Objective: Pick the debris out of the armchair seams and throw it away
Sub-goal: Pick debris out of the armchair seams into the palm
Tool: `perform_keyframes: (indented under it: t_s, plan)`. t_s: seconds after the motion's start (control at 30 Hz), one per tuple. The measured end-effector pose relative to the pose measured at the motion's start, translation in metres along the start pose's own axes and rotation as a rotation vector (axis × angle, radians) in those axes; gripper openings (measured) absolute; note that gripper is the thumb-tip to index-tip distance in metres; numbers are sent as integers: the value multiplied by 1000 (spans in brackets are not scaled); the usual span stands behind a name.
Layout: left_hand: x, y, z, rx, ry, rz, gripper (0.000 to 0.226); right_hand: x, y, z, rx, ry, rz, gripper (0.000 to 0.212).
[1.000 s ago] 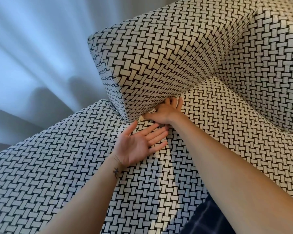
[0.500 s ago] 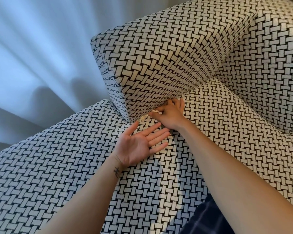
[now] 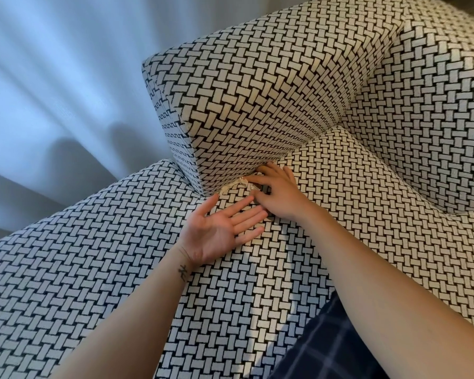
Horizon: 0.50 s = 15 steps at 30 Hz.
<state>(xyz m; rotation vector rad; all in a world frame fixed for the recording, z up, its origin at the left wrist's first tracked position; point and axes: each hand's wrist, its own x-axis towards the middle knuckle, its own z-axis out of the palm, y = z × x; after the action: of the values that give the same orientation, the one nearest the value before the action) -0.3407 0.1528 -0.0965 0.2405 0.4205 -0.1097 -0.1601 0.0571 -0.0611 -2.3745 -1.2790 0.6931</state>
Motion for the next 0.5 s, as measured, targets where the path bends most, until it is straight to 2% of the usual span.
perform_keyframes:
  t_s: [0.17, 0.27, 0.33, 0.4, 0.5]
  plan:
    - [0, 0, 3, -35, 33, -7, 73, -12, 2, -10, 41, 1, -34, 40]
    - [0, 0, 5, -40, 53, 3, 73, -18, 0, -15, 51, 58, -40, 32]
    - [-1, 1, 7, -35, 58, 1, 73, -20, -3, -18, 144, 118, -17, 28]
    - [-1, 1, 8, -35, 51, 1, 73, -18, -5, -20, 225, 117, 32, 33]
    - [-1, 1, 7, -27, 44, 5, 73, -6, -6, -17, 54, 33, 13, 41]
